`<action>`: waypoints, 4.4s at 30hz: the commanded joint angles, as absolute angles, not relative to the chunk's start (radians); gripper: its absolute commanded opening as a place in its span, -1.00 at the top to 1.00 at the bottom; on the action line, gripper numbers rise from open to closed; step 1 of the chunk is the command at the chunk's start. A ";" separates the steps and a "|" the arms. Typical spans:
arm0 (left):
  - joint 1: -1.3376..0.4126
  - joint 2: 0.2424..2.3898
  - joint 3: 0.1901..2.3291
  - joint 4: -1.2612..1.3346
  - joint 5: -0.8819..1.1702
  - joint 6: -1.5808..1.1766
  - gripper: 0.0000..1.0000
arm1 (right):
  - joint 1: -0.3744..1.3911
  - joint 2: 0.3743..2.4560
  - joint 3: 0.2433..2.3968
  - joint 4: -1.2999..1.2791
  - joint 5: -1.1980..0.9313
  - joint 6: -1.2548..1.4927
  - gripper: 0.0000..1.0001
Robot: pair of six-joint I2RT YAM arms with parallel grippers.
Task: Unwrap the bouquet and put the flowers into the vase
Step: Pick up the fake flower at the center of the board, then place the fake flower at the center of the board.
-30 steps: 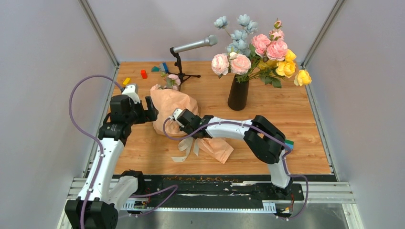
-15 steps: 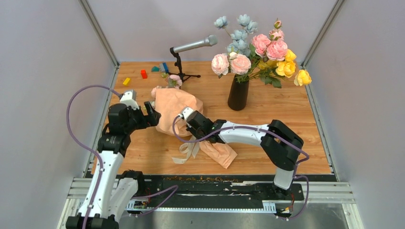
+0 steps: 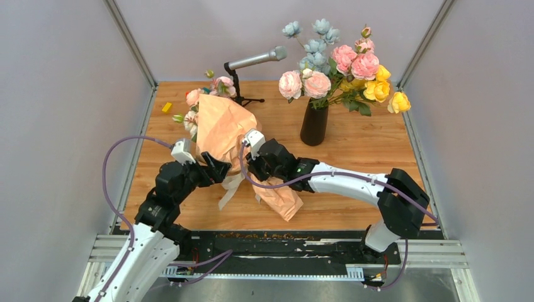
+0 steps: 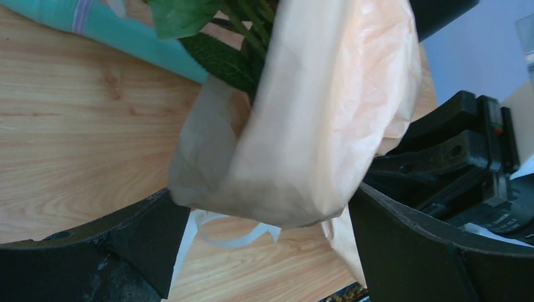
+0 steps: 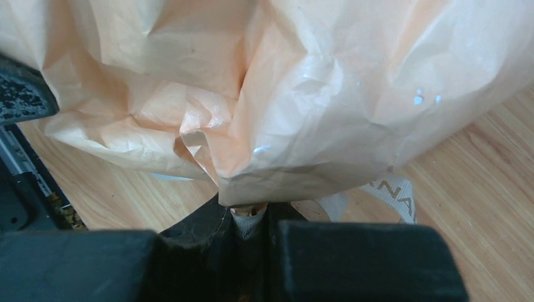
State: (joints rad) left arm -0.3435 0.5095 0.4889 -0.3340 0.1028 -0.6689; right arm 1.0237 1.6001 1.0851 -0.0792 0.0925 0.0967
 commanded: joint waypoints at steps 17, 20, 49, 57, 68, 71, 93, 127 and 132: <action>-0.495 0.459 0.510 -0.078 0.111 -0.834 -1.00 | 1.052 1.382 1.043 0.075 0.118 0.221 1.00; -0.494 0.468 0.513 -0.018 0.138 -0.862 -1.00 | 1.062 1.375 1.049 0.080 0.129 0.225 1.00; -0.528 0.686 0.509 0.169 0.148 -0.938 -0.51 | 1.074 1.358 0.999 0.211 -0.062 0.240 1.00; -0.541 0.705 0.566 0.090 0.124 -0.887 0.30 | 1.074 1.384 1.038 0.135 -0.042 0.236 1.00; -0.549 0.767 0.646 0.064 0.104 -0.833 1.00 | 1.074 1.332 1.023 0.044 0.051 0.200 0.06; -0.549 0.746 0.668 0.046 0.059 -0.828 1.00 | 1.073 1.304 1.007 0.026 0.075 0.190 -0.21; -0.549 0.854 1.035 -0.624 -0.580 -0.452 1.00 | 1.071 0.944 0.866 -0.183 0.358 0.137 -0.81; -0.554 1.398 1.024 -0.444 -0.418 -0.634 0.16 | 1.052 0.764 0.663 -0.244 0.334 0.164 -0.80; -0.554 1.366 1.000 -0.410 -0.350 -0.639 -0.30 | 1.051 0.744 0.653 -0.259 0.353 0.161 -0.80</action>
